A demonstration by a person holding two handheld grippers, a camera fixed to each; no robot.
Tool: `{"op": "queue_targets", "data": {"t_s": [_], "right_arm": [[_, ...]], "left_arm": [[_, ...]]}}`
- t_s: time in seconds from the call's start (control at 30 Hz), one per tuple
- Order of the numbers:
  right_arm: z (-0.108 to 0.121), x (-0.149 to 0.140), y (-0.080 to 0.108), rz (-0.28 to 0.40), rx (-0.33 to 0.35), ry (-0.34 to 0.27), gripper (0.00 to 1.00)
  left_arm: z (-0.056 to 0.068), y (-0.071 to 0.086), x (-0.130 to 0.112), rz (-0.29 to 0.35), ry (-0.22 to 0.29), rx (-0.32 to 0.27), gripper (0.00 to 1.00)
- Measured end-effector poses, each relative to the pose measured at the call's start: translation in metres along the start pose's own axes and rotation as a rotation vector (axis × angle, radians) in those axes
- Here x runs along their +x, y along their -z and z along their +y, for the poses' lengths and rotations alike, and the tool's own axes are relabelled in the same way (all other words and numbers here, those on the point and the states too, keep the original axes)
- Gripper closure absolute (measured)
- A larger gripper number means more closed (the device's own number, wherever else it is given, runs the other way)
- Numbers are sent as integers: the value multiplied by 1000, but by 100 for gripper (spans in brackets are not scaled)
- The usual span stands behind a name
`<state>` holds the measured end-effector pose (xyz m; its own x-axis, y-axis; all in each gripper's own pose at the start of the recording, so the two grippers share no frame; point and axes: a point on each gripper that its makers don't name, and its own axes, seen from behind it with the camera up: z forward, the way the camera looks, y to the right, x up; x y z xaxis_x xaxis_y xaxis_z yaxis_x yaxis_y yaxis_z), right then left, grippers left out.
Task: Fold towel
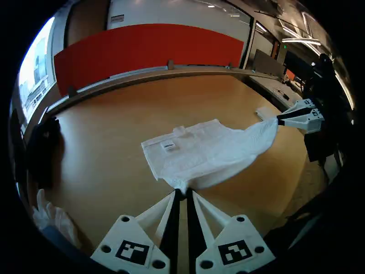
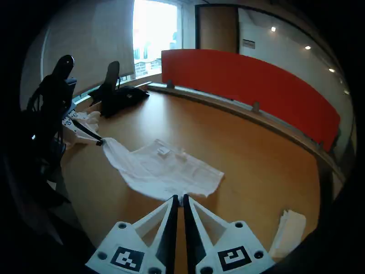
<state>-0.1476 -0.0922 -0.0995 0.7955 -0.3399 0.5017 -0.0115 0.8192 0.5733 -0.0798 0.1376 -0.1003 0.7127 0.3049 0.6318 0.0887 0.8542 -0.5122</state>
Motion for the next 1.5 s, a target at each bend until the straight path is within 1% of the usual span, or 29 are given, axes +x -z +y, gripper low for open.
{"op": "queue_targets", "data": {"t_s": [0.2,0.33,0.5,0.7,0.8,1.0,1.2,1.37,1.5], "right_arm": [[-7,3,15,-1,6,2,91],[-8,1,20,-7,7,4,91],[-10,-2,18,-13,13,-2,91],[-10,-3,11,-16,23,-2,91],[-7,-3,6,-22,24,2,92],[6,-3,-10,-33,19,11,91],[22,-2,-32,-42,6,0,92],[31,-8,-50,-61,3,-11,92],[35,-14,-62,-81,5,-4,92]], "left_arm": [[13,14,-2,-7,19,-21,90],[19,20,-7,-14,33,-30,90],[21,20,-12,-24,51,-36,90],[21,14,-12,-26,81,-36,90],[18,8,-11,-30,95,-35,90],[10,-8,-8,-45,131,-31,90],[-3,-29,-4,-59,176,-17,90],[-16,-46,-1,-72,208,0,90],[-21,-58,-1,-87,222,2,90]]}}
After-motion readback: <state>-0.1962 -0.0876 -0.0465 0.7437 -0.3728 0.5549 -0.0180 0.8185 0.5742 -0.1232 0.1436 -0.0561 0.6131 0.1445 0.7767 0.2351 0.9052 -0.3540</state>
